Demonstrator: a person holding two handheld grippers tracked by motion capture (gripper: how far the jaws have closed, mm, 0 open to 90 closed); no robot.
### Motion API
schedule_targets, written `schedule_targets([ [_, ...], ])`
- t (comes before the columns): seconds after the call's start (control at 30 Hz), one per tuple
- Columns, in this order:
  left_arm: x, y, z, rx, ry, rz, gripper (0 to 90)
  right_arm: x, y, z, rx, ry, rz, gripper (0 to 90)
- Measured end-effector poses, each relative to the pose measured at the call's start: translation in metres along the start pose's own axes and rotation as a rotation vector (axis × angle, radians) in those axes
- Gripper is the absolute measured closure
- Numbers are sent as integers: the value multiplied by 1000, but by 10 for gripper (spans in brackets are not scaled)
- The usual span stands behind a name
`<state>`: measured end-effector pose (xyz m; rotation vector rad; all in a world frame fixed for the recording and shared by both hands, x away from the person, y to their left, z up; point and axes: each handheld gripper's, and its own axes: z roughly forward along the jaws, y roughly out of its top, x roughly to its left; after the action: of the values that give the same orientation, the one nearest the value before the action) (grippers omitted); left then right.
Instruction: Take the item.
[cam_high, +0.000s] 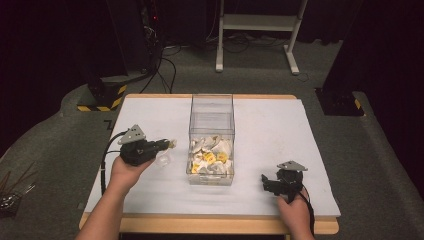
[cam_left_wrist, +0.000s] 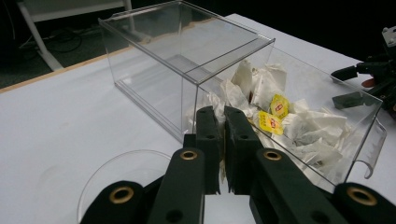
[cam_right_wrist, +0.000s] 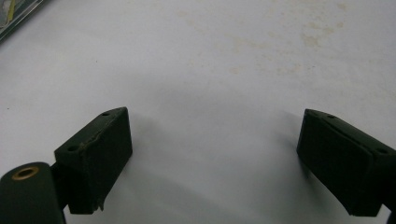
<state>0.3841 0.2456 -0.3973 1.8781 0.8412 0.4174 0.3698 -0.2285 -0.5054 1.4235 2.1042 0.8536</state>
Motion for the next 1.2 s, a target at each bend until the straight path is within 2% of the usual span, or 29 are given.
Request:
schedule_targets([
  [0.3,9,-3,-6,-2,22,-17,858,0,0,0,0,0,0,103],
  [0.5,13,-4,-9,-4,40,-14,858,0,0,0,0,0,0,103],
  [0.93,24,-13,-8,-1,78,-53,857,0,0,0,2,1,1,103],
  [1.2,27,-16,-6,12,95,-56,857,0,0,0,1,0,1,103],
])
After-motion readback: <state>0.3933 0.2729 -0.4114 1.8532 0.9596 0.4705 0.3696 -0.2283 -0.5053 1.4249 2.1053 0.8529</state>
